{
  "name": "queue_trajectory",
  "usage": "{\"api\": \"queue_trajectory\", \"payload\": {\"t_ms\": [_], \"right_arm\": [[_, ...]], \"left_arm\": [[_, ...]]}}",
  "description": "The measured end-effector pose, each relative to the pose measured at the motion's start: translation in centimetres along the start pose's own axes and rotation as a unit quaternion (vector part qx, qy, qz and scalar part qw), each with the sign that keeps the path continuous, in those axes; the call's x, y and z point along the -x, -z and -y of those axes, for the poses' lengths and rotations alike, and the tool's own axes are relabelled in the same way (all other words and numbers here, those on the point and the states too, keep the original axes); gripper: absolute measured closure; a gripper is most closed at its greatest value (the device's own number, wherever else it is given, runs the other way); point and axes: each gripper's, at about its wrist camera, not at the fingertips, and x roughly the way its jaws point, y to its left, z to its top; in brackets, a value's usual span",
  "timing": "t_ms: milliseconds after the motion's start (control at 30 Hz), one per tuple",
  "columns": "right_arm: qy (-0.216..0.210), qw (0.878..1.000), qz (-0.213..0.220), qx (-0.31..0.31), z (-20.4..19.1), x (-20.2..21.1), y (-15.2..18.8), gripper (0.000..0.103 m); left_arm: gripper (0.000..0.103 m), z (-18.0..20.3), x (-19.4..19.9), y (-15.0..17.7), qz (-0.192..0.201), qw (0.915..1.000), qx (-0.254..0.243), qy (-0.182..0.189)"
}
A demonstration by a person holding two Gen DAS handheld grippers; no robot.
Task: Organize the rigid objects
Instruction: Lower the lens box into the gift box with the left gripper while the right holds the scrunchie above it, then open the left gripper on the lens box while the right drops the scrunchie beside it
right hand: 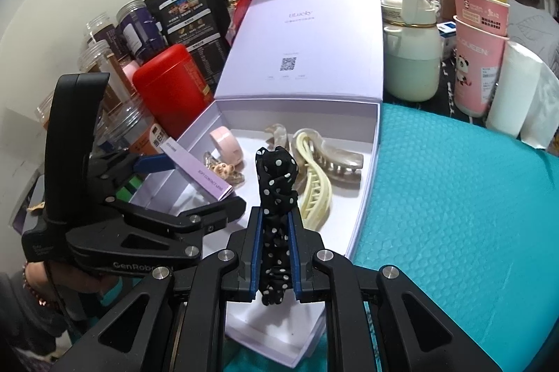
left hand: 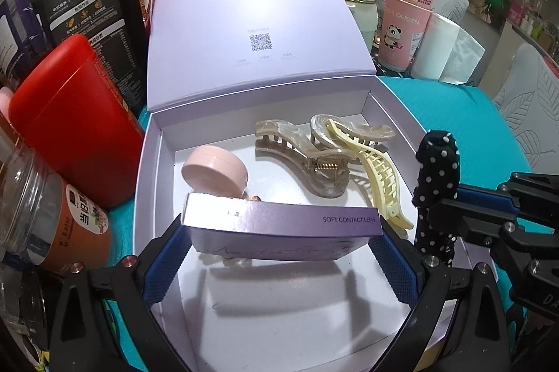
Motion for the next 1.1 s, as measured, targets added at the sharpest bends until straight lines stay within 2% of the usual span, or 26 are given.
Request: {"api": "queue_trajectory", "payload": {"t_ms": [133,300,333,400,500,867,1067,1100], "right_arm": [[0.008,1.0,-0.005,0.002,0.0,-0.4,0.0,0.089],[0.013,1.0,-0.011,0.011,-0.2,-0.8,-0.3,0.089],[0.015,1.0,-0.011,0.013,-0.3,-0.8,-0.4,0.089],[0.015,1.0,-0.013,0.013,-0.3,-1.1,-0.5,0.089],[0.011,1.0,-0.017,0.011,-0.4,-1.4,-0.6,0.089],[0.027,0.999,-0.028,0.003,0.1,-2.2,-0.9,0.088],[0.035,0.999,-0.029,-0.003,0.5,-2.0,-0.9,0.088],[0.037,0.999,-0.028,-0.003,0.4,-2.0,-0.9,0.085]], "left_arm": [[0.003,0.1,-0.6,-0.6,-0.007,0.9999,-0.009,-0.004],[0.003,-0.3,-1.9,-1.3,-0.034,0.9994,-0.007,0.002],[0.003,-0.2,-2.1,-1.4,-0.045,0.9988,-0.015,-0.011],[0.003,-0.2,-2.3,-1.5,-0.045,0.9985,-0.016,-0.025],[0.003,-0.5,-2.3,-1.6,-0.045,0.9988,-0.006,-0.017],[0.003,0.1,-3.3,-1.8,-0.056,0.9981,-0.006,-0.026],[0.003,1.1,-4.0,-2.1,-0.059,0.9976,-0.022,-0.03],[0.003,1.4,-4.4,-2.4,-0.058,0.9976,-0.024,-0.028]]}}
